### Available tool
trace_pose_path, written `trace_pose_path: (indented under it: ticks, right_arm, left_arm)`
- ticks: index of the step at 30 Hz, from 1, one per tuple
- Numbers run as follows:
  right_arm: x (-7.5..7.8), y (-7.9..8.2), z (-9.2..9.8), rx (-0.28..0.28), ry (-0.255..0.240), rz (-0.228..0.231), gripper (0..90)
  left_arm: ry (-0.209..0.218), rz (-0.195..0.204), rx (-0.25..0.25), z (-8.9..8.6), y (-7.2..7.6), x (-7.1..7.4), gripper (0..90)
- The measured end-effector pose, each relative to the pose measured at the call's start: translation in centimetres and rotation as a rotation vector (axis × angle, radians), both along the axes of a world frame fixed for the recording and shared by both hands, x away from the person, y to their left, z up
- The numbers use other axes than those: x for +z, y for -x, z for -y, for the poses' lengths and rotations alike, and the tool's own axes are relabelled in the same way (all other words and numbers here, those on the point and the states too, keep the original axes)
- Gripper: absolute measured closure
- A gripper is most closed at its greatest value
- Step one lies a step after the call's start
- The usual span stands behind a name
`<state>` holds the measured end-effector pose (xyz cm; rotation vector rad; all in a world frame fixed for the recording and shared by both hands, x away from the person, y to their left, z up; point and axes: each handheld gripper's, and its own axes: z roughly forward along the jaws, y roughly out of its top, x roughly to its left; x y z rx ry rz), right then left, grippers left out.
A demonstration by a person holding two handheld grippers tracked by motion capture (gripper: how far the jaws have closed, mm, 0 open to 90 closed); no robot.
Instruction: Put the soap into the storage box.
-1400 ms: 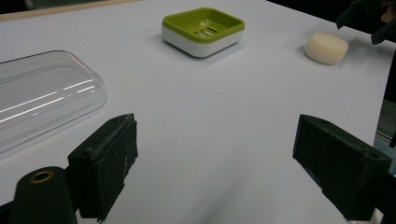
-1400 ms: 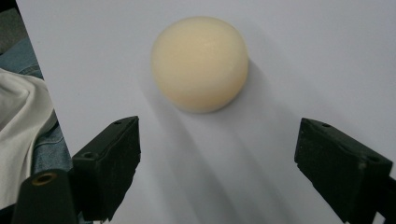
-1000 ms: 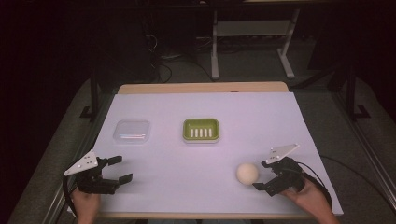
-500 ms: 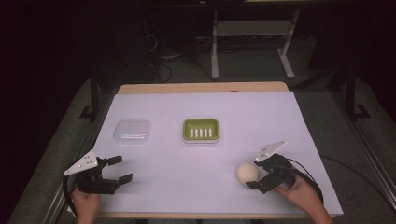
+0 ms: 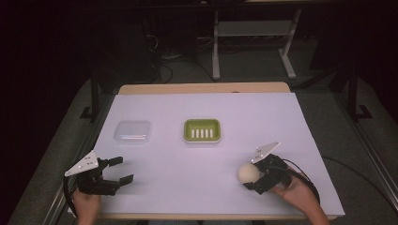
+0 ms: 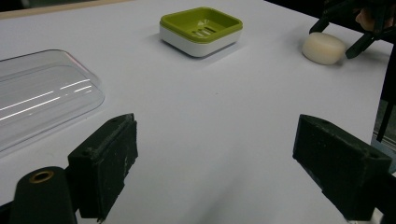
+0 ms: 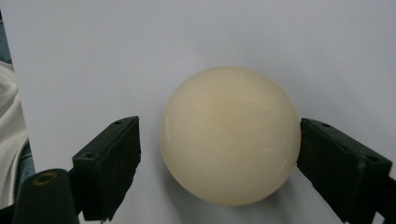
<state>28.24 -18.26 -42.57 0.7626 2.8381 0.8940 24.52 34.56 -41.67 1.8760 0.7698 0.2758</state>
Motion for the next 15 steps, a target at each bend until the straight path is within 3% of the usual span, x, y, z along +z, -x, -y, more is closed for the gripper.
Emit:
trace_pose_path:
  ticks: [15]
  right_arm:
    - [-0.44,-0.43,-0.73,0.011,0.048,0.036,15.1]
  left_arm:
    - [-0.003,-0.002,-0.007,0.16,-0.06,-0.03,13.2]
